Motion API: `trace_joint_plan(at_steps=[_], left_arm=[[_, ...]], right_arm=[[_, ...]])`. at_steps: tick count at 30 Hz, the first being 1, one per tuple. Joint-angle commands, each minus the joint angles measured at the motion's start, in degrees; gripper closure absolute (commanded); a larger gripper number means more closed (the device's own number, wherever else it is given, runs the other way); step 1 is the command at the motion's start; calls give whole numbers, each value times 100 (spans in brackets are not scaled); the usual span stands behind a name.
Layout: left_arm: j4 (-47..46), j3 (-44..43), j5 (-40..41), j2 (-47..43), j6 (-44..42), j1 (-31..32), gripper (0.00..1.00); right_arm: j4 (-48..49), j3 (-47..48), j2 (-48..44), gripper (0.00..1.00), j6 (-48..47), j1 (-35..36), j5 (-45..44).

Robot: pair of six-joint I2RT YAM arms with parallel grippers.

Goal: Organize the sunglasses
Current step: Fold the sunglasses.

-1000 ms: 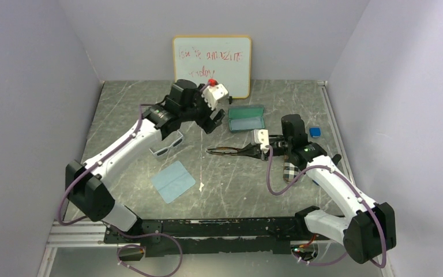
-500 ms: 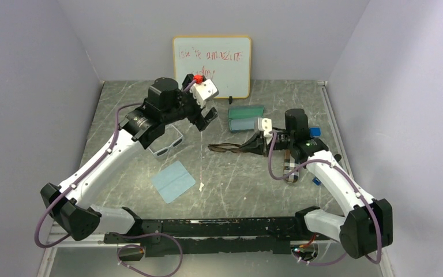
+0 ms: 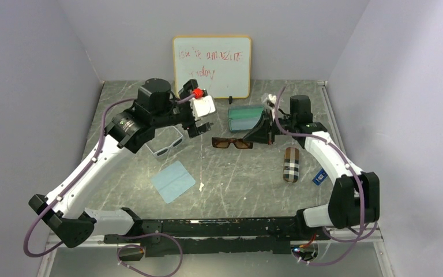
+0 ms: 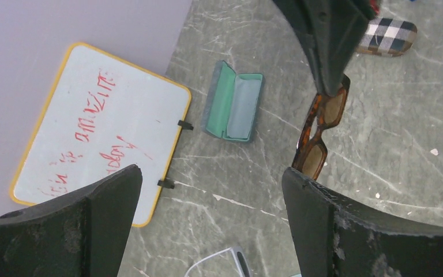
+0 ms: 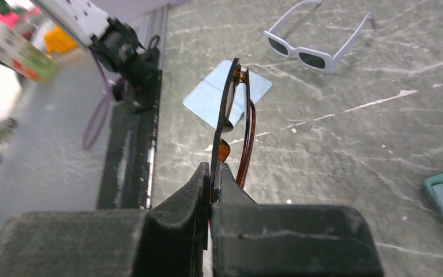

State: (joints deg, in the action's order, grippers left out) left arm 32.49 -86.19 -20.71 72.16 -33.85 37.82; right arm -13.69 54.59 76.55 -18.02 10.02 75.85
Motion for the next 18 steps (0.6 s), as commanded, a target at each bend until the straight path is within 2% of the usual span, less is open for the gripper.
trace_joint_plan(at_steps=[1, 4, 7, 9, 14, 18], left_arm=[[-100, 222, 425, -52, -603, 310, 4], [-403, 624, 1030, -2, -855, 614, 4], [-615, 890, 1222, 61, -977, 771, 4], [-744, 1022, 1324, 105, -1032, 888, 4], [-856, 1139, 1426, 325, -1227, 1166, 4], [-799, 1146, 1466, 509, -1344, 1414, 4]], right_arm=[[531, 688, 376, 100, 2016, -190, 607], [1033, 761, 605, 100, 3244, -297, 706], [2090, 658, 837, 100, 4739, -414, 910], [2523, 631, 956, 100, 5371, -467, 973], [2294, 691, 1005, 100, 5314, -513, 897], [2830, 480, 852, 100, 5757, -519, 896]])
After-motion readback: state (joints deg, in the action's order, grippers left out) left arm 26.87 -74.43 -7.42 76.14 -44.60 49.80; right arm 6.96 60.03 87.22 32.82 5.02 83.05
